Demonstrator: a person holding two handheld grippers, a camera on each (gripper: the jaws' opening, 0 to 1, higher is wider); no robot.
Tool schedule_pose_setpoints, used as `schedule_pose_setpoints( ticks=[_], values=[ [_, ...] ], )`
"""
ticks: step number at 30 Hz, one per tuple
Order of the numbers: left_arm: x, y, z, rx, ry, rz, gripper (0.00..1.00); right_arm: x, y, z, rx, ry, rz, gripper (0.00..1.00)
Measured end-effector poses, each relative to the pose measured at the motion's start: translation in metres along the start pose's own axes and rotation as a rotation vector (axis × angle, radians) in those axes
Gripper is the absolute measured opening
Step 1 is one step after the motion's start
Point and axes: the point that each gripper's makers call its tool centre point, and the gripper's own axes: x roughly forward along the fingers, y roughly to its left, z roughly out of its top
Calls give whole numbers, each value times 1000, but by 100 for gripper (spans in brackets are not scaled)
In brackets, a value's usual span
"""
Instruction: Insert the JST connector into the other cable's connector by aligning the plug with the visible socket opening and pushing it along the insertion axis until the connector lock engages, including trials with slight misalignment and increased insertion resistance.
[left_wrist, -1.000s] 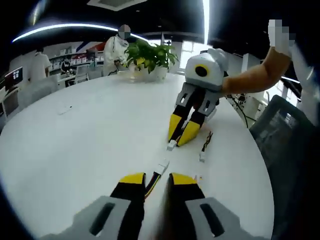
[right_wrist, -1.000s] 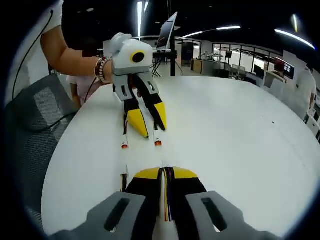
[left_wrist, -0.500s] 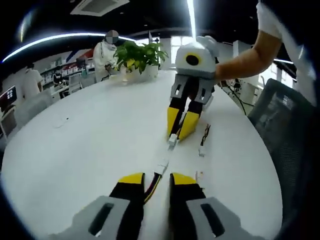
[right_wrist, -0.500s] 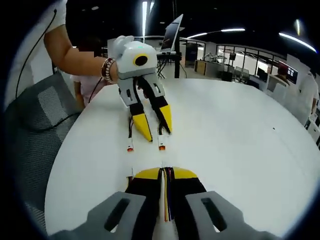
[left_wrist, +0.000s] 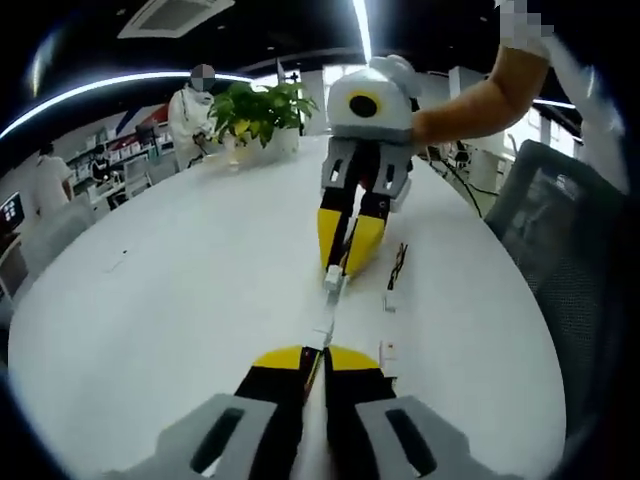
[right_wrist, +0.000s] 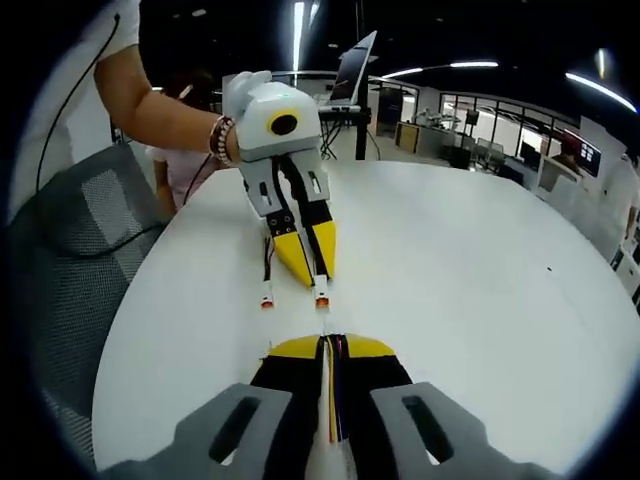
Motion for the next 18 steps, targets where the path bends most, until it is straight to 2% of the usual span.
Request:
schedule_pose_setpoints(
  ticks=[9, 18],
  values=[
    [-10, -1, 17, 42, -8, 21, 0, 3, 8, 18, -30, 5, 15, 4],
    [-13, -10, 24, 73, -7, 22, 0, 1, 10, 19, -50, 36, 14, 4]
  ],
)
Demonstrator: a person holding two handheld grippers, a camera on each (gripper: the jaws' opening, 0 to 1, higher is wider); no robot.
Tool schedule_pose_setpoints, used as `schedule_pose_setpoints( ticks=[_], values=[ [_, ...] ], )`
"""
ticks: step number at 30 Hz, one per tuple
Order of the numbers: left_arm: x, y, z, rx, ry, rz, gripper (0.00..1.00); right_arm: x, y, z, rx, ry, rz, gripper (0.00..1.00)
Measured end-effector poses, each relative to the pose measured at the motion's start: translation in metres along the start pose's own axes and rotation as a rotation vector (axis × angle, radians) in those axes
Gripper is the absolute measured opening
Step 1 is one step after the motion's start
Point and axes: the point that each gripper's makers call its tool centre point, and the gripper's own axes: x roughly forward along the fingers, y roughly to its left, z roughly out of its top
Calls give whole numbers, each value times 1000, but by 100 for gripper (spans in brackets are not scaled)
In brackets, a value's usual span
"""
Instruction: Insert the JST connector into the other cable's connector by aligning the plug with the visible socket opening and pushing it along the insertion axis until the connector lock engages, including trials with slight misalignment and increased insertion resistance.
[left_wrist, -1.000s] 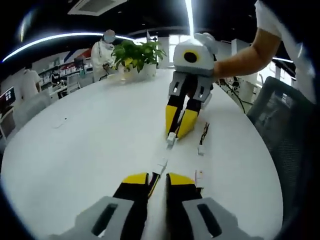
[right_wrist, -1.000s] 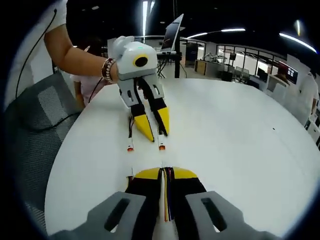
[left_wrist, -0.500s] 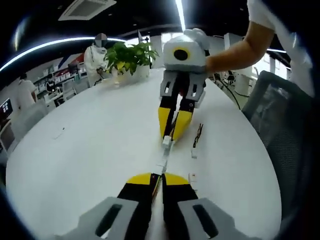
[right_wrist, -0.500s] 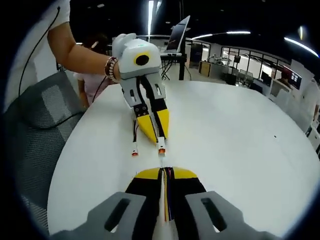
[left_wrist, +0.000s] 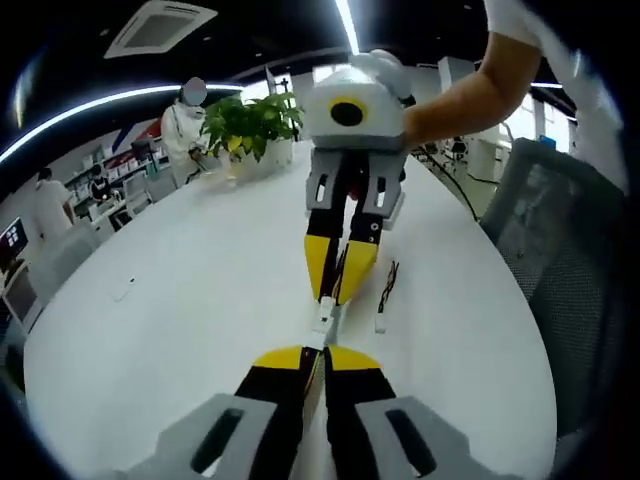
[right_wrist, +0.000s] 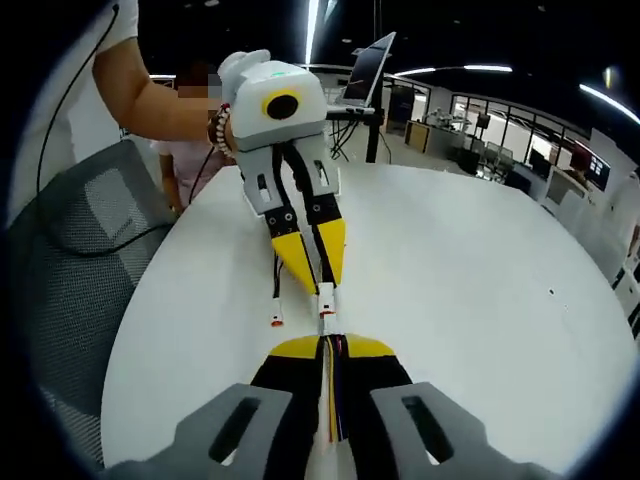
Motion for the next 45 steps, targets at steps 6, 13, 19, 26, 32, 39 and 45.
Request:
schedule_pose_setpoints(
  ticks=[6, 13, 19, 26, 32, 39, 45],
  values=[
    [-1, 2, 1, -6, 4, 17, 0, 0, 3, 2, -1, 5, 5, 4],
    [-1, 2, -1, 1, 18, 20, 0, 2, 3, 2, -8, 9, 6, 4],
    [-4, 4, 0, -21, 5, 24, 0, 1, 1, 4, -9, -2, 1, 4],
    [-11, 5, 7, -64, -45, 25, 0, -6, 2, 14, 9, -49, 5, 4],
    [-21, -2, 15, -90, -81, 6, 0, -10, 13, 26, 15, -82, 22, 4],
    [-38, -18, 27, -67, -86, -9, 0, -20, 34, 42, -8, -108, 32, 4],
    [-48, -38, 33, -65, -54, -32, 1, -26, 55, 49, -16, -110, 39, 4]
  ],
)
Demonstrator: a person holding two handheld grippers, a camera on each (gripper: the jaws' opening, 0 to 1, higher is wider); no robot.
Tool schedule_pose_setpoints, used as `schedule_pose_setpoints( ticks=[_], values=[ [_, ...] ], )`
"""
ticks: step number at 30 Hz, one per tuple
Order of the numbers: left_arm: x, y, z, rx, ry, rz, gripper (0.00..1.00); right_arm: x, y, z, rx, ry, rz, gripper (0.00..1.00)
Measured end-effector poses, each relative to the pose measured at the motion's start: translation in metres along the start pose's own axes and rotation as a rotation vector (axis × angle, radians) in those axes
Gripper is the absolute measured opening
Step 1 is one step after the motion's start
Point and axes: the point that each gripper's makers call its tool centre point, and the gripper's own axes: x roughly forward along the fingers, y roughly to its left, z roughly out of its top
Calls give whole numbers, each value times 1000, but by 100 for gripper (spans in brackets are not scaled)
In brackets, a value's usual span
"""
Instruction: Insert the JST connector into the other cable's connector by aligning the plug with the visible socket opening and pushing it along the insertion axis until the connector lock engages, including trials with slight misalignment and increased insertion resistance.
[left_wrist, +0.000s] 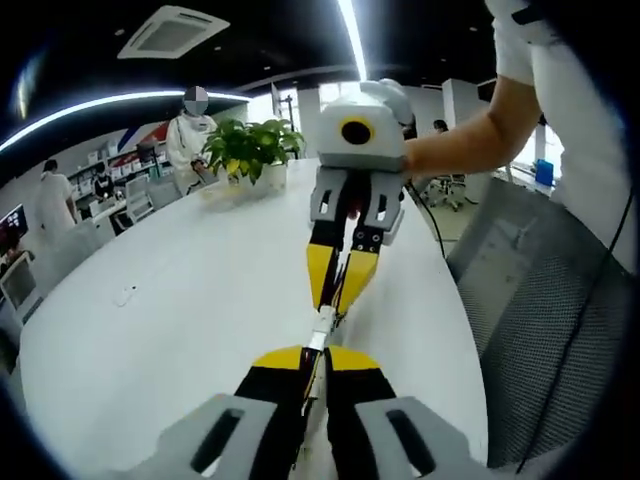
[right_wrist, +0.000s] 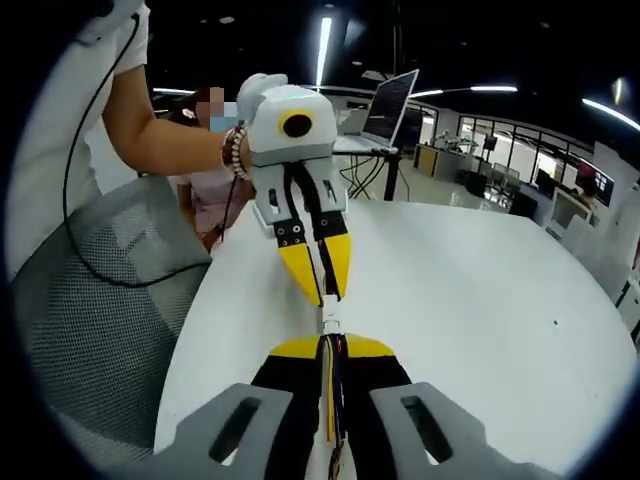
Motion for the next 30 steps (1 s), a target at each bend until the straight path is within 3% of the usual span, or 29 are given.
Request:
schedule_pose_setpoints(
  ticks=[4, 6, 8, 16, 30],
  values=[
    [-5, -17, 6, 20, 37, -19, 1, -6, 15, 4, -12, 11, 12, 4],
    [-10, -32, 20, 26, -2, -41, 0, -11, 30, 13, -19, -22, 28, 4],
    [-14, -44, 25, 34, -6, -46, 0, -17, 41, 14, -19, -19, 20, 4],
    [-15, -73, 23, 71, -28, -75, 0, -24, 66, 11, -8, -27, 6, 3],
    [-14, -89, 21, 73, -71, -118, 0, -27, 81, 4, 8, -38, -19, 3]
  ],
)
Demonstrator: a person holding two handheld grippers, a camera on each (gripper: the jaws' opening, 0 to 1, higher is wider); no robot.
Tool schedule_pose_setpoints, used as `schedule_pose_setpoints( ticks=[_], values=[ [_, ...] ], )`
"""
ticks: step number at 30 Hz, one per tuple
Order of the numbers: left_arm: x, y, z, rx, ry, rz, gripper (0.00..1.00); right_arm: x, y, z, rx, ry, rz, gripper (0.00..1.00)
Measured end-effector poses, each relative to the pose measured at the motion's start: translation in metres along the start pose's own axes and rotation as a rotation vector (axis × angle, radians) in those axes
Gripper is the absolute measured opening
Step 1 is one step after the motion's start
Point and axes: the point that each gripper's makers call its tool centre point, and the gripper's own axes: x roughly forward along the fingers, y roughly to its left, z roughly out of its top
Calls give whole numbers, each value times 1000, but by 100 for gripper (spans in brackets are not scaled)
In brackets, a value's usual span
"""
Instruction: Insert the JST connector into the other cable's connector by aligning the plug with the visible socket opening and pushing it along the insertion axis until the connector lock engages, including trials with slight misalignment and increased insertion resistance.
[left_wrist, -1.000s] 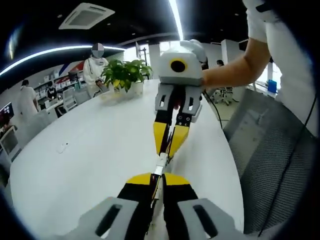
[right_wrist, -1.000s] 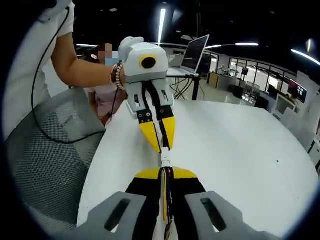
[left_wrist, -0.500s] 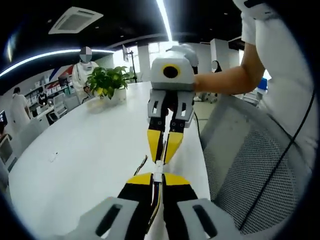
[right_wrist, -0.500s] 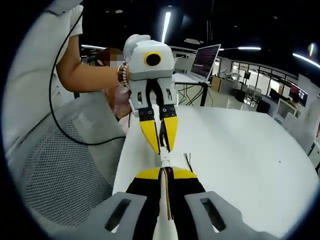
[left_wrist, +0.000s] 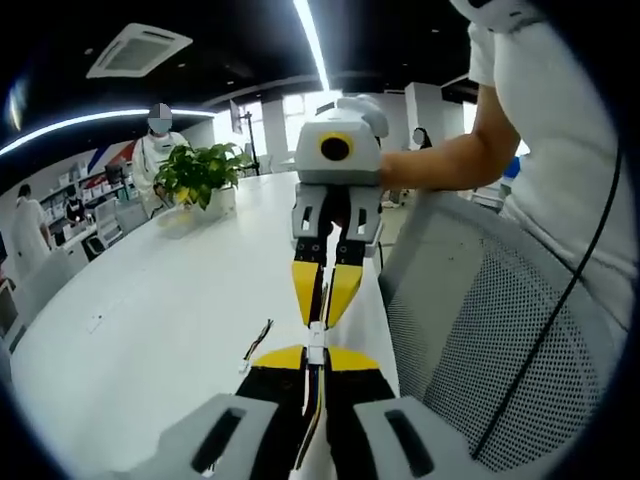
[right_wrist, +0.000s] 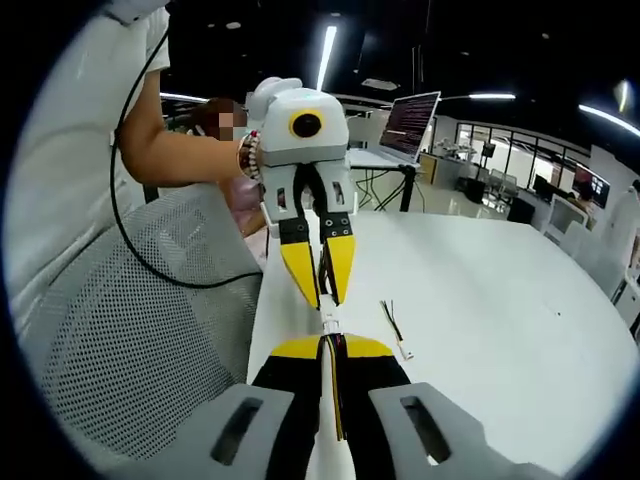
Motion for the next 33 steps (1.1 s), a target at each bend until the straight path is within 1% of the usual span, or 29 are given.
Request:
schedule_pose_setpoints(
  ticks=[3, 7, 10, 15, 23, 28, 33],
  values=[
    [2, -2, -2, -2, -1, -5, 0, 1, 1, -3, 5, 4, 0, 3],
    [1, 0, -1, -26, -30, -1, 0, 1, -1, -2, 21, -10, -7, 3],
    [0, 0, 1, -29, -39, 3, 0, 1, -2, -2, 30, -21, -12, 3],
    [1, -1, -1, -31, -34, 2, 0, 3, -2, -3, 33, -16, -11, 3],
    [1, -1, -1, -45, -43, -1, 0, 4, -2, -4, 45, -20, -13, 3],
    [3, -2, -5, -50, -32, -4, 0, 6, -1, -8, 55, -8, -10, 3],
    [3, 0, -3, -53, -39, 2, 0, 5, -2, -6, 56, -15, -16, 3]
  ],
)
